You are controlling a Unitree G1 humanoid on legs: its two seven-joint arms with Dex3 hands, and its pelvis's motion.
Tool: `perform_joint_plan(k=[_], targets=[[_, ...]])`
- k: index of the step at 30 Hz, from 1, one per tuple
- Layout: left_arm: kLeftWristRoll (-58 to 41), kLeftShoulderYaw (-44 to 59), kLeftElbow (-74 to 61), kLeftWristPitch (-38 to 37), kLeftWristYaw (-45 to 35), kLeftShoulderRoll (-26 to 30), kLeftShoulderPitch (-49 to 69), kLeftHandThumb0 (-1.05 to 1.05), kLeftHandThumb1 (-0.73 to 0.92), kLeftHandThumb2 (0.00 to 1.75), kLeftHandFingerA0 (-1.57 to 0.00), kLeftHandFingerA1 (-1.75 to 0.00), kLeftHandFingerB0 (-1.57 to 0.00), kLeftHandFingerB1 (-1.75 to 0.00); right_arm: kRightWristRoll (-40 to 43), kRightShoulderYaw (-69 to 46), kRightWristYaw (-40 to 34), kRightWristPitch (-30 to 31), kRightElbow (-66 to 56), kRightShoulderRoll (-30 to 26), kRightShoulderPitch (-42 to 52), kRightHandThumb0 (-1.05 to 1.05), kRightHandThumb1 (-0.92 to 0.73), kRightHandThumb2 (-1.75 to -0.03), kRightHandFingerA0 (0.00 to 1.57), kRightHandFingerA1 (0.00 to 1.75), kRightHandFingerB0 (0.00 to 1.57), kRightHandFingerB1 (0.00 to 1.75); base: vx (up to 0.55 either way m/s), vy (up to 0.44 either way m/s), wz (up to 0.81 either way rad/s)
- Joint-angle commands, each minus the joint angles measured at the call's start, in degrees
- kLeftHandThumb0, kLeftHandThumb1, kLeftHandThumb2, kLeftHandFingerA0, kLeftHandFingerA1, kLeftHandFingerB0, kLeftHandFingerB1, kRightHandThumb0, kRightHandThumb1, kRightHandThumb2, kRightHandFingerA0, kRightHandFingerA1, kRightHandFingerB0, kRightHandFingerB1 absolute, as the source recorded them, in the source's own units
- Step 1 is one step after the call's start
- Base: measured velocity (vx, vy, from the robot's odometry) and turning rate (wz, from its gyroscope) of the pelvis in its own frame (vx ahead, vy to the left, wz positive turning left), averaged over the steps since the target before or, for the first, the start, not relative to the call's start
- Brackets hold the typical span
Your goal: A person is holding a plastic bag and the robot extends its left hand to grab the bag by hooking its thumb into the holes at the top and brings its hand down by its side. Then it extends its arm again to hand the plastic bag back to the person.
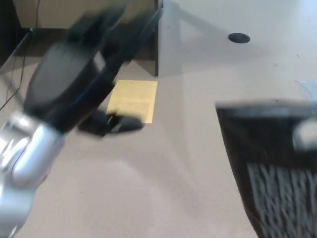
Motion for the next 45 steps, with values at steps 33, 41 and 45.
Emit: perform_joint_plan(k=[33, 41, 45], targets=[[-22.17, 17.68, 74.47, -31.54, 7.41, -5.85, 31.31, -0.63, 0.43, 0.73, -0.26, -0.44, -0.21, -0.39, 0.34, 0.76, -0.48, -0.04, 4.69, 1.55, -1.02, -0.27, -0.52, -0.97, 0.62, 0.69, 0.15, 0.48, 0.00, 0.000, 0.00], [-24.53, 16.65, 77.17, -33.81, 5.06, -5.95, 29.82, -0.59, 0.42, 0.72, -0.38, -0.46, -0.25, -0.41, -0.49, 1.19, -1.47, -0.39, 7.23, 1.99, -3.25, -0.28, -0.52, -0.97, 0.65, 0.70, 0.15, 0.48, 0.00, 0.000, 0.00], [-25.11, 16.29, 76.08, -32.89, 4.72, -5.64, 29.57, -0.52, 0.46, 0.56, -0.47, -0.39, -0.31, -0.33, -0.01, 0.95, -1.55, -0.93, 7.60, 2.50, -3.78, -0.38, -0.72, -0.63, 0.76, 0.53, 0.30, 0.33, 0.00, 0.000, 0.00]])
